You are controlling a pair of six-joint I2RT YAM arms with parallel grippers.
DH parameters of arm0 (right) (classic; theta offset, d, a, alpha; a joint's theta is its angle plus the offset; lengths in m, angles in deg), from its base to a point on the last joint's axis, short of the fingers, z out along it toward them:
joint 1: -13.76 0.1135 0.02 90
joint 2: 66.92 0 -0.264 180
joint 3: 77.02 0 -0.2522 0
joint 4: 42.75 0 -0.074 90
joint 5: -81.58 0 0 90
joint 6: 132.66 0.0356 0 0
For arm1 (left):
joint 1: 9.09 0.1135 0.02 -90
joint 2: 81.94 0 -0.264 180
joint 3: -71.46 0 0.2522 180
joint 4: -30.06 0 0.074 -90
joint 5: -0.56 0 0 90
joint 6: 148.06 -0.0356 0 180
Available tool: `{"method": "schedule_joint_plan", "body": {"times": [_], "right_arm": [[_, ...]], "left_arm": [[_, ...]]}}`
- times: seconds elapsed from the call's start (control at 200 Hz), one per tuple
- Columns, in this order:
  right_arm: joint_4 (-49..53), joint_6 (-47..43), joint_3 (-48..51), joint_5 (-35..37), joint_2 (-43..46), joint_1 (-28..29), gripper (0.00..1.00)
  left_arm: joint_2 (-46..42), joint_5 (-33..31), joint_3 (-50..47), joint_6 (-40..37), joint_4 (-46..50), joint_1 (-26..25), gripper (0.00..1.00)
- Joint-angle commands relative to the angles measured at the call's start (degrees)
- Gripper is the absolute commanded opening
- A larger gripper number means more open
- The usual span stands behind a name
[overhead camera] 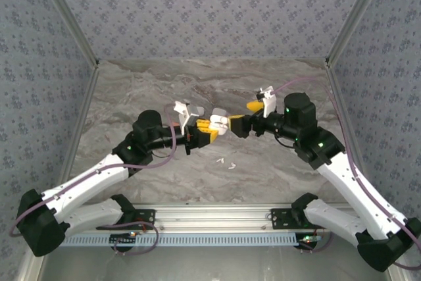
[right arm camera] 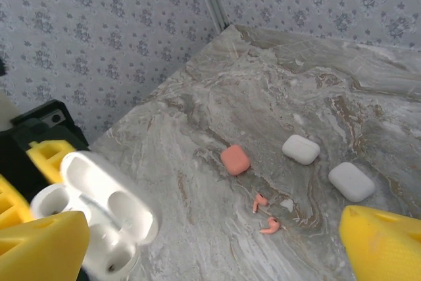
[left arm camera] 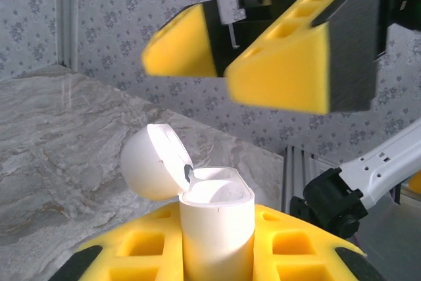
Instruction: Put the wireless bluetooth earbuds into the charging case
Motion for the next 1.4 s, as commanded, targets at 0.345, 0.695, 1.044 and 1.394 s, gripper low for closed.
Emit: {"method": "schedule_joint_plan", "body": {"times": [0.345, 0.695, 1.044, 1.394], "right_arm": [[12.0, 22.6, 13.4, 14.9, -3.4, 2.6, 0.64], [7.4, 30.5, 17.1, 19.7, -16.7, 10.8, 0.56], [3.8, 31.7, 14.9, 20.4, -28.7, 13.7, 0.5], [2.7, 31.5, 12.9, 20.2, -35.1, 15.6, 0.45]], "left_arm": [[-13.4, -13.7, -8.9, -2.6, 6.2, -0.3, 0.0], [-18.6, -16.7, -10.7, -3.5, 8.8, -0.3, 0.0], [-18.5, -17.2, -10.2, -3.2, 9.1, -0.4, 0.0], [-18.3, -18.0, -10.0, -3.4, 9.5, -0.4, 0.0]]}}
